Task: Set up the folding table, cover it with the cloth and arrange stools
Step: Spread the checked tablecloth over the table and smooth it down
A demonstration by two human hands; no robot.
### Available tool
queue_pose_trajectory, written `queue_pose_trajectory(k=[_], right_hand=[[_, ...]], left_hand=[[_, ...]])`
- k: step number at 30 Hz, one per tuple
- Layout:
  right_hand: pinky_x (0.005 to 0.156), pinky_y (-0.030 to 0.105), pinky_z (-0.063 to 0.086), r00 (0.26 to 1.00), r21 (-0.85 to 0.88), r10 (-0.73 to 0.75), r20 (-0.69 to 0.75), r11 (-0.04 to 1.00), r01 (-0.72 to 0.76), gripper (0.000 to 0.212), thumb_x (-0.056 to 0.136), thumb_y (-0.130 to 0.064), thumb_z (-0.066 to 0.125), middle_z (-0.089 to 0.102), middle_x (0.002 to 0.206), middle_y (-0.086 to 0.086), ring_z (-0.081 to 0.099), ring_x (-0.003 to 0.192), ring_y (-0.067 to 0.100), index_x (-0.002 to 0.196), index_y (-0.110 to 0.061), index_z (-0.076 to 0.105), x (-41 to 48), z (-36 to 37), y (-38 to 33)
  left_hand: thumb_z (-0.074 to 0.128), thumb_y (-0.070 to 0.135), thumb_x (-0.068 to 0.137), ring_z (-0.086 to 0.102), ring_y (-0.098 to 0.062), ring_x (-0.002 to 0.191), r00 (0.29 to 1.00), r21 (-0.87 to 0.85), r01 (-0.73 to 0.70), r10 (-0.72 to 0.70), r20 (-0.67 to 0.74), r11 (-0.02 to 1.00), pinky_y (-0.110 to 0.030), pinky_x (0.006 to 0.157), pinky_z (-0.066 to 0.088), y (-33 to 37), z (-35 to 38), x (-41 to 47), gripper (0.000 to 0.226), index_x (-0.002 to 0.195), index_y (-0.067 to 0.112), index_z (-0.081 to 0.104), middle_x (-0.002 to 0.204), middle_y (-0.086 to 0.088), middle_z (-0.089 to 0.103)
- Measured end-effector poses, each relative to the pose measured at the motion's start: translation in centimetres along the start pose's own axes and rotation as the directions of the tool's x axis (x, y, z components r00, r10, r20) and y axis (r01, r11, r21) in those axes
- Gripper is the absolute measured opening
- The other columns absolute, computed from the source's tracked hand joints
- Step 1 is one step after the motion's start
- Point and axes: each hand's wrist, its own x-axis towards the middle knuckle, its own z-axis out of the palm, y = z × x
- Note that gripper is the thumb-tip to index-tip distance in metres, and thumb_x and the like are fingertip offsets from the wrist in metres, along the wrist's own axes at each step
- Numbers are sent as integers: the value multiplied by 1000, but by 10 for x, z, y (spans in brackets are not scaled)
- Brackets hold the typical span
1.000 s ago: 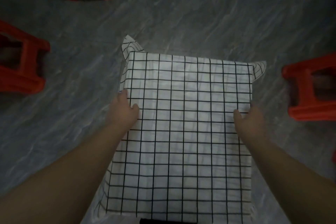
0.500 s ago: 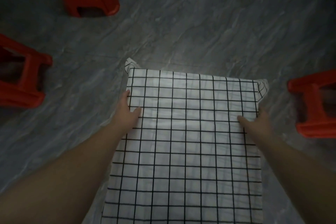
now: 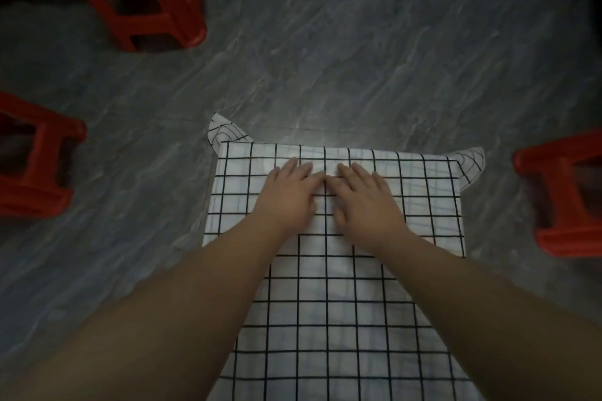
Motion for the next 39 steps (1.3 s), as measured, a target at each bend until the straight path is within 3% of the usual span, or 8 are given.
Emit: queue_pose_trajectory(k=[6, 12, 16, 20, 23, 28, 33, 39], right_hand=[[118, 53, 25, 983, -32, 181, 3, 983, -181, 56, 96, -31, 45, 30, 160, 8, 27, 147, 28, 150, -24, 35, -27, -1, 62], [114, 53, 34, 899, 81, 437, -38, 898, -433, 59, 93, -29, 42, 36, 152, 22, 34, 140, 37, 147, -6, 36, -73, -8, 92], [115, 52, 32, 979, 55, 202, -18, 978, -201, 55, 93, -25, 50, 38, 153, 18, 34, 142, 34, 146, -11, 41, -122, 1, 27], [119, 52, 23, 994, 17, -1, 108, 1000, -1, 56, 95, -33, 46, 33, 159, 7, 25, 148, 29, 149, -23, 37, -172, 28, -30], [120, 52, 21, 988, 7, 51, 148, 999, -52, 57, 96, -34, 45, 30, 160, 7, 22, 149, 29, 151, -25, 33, -198, 43, -29], [115, 54, 29, 967, -21, 229, 115, 974, -228, 59, 94, -27, 52, 30, 160, 13, 28, 145, 35, 151, -21, 35, -239, 48, 20], [108, 56, 37, 870, -20, 480, 112, 877, -481, 63, 91, -27, 53, 29, 157, 19, 38, 135, 42, 149, -13, 31, -281, 46, 37], [115, 54, 30, 964, 99, 233, 129, 964, -247, 63, 90, -21, 55, 33, 157, 16, 29, 145, 36, 149, -16, 37, -309, 53, -64]], left_hand=[[46, 30, 97, 12, -31, 151, 989, 72, 135, -139, 50, 988, -53, 120, 16, -39, 2, -22, 62, 154, 35, 23, 165, -5, 17], [45, 28, 97, 13, -37, 150, 938, 18, 341, -342, 59, 940, -51, 121, 19, -70, -4, -52, 66, 157, 23, 19, 164, -15, 13], [51, 25, 95, 18, -36, 149, 985, -6, 171, -171, -34, 985, -49, 121, 20, -9, 4, -95, 63, 153, 15, 30, 161, -16, 24], [47, 33, 97, 13, -29, 151, 997, -7, -21, 21, 74, 1000, -51, 120, 18, 48, 36, -146, 60, 153, 28, 28, 163, -6, 21], [43, 38, 99, 4, -28, 152, 987, 21, 48, -51, 154, 999, -55, 121, 11, 53, 61, -181, 60, 155, 33, 21, 166, -3, 12], [44, 37, 99, 5, -29, 152, 983, 51, 111, -117, 142, 993, -55, 121, 10, 17, 75, -231, 62, 156, 32, 19, 166, -5, 10], [48, 32, 98, 10, -34, 151, 966, 50, 192, -197, 169, 980, -50, 121, 15, -10, 78, -283, 67, 158, 26, 17, 165, -12, 12], [54, 31, 92, 15, -37, 149, 982, 20, 80, -82, 171, 997, -57, 116, 24, 47, 86, -312, 70, 155, 23, 24, 163, -13, 19]])
